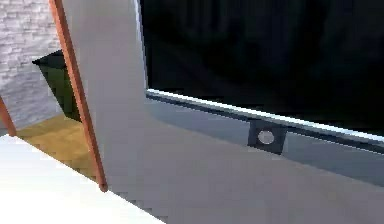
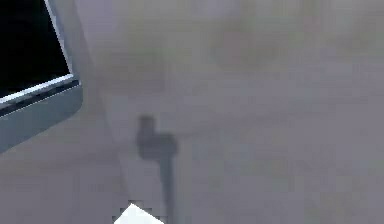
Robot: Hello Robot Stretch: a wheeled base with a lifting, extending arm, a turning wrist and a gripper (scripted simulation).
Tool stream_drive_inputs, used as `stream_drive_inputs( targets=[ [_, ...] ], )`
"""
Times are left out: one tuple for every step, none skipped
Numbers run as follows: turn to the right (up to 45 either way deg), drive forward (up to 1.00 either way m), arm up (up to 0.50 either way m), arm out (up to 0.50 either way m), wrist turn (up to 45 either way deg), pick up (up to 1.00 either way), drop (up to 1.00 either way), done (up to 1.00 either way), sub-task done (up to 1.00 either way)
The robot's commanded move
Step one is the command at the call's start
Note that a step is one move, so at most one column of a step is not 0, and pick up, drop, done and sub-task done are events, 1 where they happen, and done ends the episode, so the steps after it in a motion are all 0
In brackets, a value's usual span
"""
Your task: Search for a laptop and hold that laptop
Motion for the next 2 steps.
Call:
stream_drive_inputs(
  targets=[
    [-45.0, 0.00, 0.00, 0.00, 0.0, 0.00, 0.00, 0.00, 0.00],
    [-12.0, 0.00, 0.00, 0.00, 0.0, 0.00, 0.00, 0.00, 0.00]
  ],
)
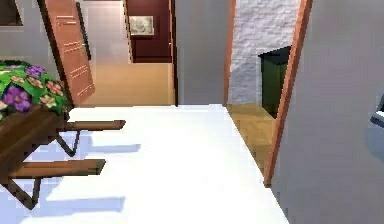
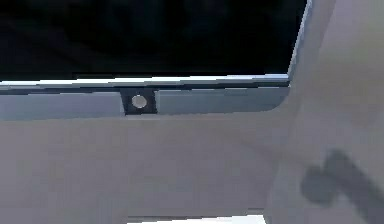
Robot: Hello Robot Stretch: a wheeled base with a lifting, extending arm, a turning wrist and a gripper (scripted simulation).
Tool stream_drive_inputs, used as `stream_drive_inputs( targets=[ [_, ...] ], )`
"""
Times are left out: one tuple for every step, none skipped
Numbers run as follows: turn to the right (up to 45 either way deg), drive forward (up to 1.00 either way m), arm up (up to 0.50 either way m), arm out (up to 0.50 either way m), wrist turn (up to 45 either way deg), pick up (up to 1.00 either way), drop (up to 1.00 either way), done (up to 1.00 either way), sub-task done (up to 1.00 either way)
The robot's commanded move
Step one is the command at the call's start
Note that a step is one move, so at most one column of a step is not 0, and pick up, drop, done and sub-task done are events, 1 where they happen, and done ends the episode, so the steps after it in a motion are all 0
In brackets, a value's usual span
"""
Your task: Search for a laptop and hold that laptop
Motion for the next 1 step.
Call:
stream_drive_inputs(
  targets=[
    [0.0, 1.00, 0.00, 0.00, 0.0, 0.00, 0.00, 0.00, 0.00]
  ],
)
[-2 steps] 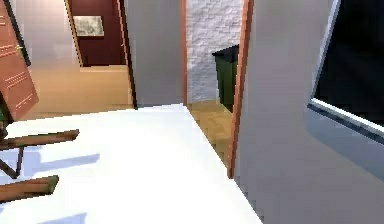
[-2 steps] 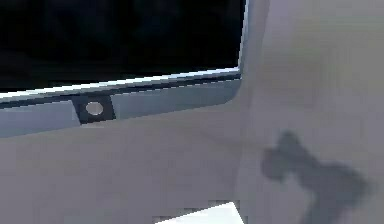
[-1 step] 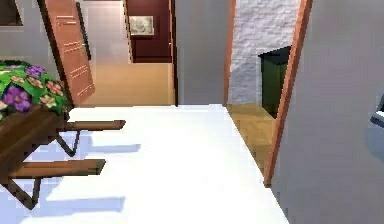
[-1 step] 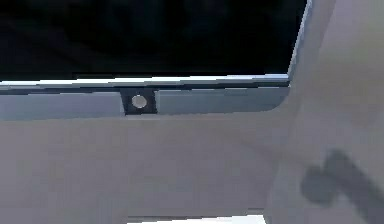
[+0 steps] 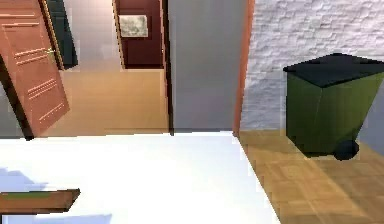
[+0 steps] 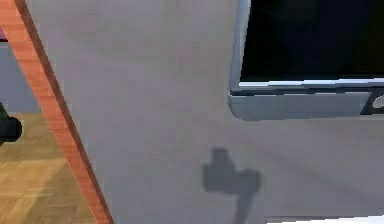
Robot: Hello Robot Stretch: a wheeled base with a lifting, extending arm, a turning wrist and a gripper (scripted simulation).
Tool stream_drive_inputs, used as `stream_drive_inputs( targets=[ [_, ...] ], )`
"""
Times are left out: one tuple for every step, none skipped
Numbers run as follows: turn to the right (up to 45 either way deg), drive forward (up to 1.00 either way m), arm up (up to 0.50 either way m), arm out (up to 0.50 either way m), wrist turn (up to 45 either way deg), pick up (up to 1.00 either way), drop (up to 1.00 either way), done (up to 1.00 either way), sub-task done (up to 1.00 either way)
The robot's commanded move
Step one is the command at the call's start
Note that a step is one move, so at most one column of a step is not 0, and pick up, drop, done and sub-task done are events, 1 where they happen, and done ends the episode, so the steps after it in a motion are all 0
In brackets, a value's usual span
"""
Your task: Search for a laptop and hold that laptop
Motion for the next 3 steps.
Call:
stream_drive_inputs(
  targets=[
    [0.0, 1.00, 0.00, 0.00, 0.0, 0.00, 0.00, 0.00, 0.00],
    [3.0, 0.00, 0.00, 0.00, 0.0, 0.00, 0.00, 0.00, 0.00],
    [0.0, 0.10, 0.00, 0.00, 0.0, 0.00, 0.00, 0.00, 0.00]
  ],
)
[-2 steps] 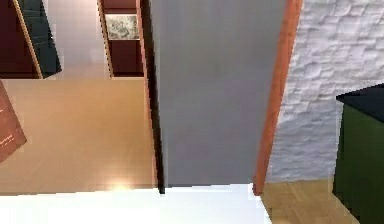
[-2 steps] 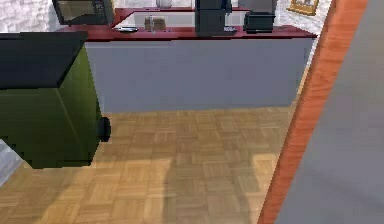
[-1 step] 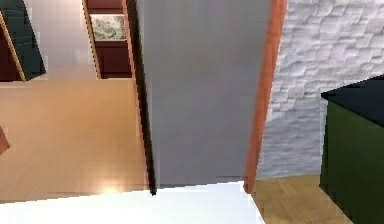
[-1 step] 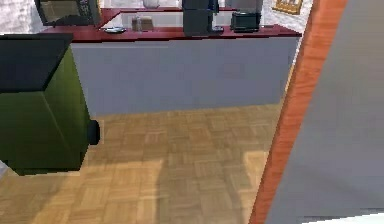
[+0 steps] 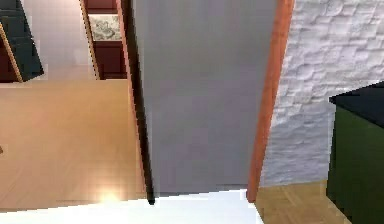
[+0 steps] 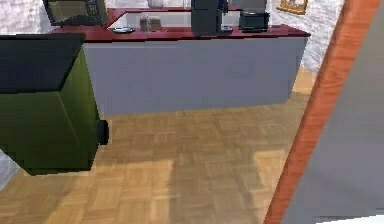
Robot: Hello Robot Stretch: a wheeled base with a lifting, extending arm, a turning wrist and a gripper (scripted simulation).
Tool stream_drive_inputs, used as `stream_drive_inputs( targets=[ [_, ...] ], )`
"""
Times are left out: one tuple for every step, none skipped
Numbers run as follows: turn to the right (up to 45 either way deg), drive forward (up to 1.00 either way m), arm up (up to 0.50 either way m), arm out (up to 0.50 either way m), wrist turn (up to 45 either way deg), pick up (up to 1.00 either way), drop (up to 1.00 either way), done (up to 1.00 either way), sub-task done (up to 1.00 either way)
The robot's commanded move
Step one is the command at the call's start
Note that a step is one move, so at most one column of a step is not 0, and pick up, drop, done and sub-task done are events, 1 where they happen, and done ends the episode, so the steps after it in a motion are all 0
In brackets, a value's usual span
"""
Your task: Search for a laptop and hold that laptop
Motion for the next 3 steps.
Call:
stream_drive_inputs(
  targets=[
    [-45.0, 0.00, 0.00, 0.00, 0.0, 0.00, 0.00, 0.00, 0.00],
    [-3.0, 0.00, 0.00, 0.00, 0.0, 0.00, 0.00, 0.00, 0.00],
    [0.0, 1.00, 0.00, 0.00, 0.0, 0.00, 0.00, 0.00, 0.00]
  ],
)
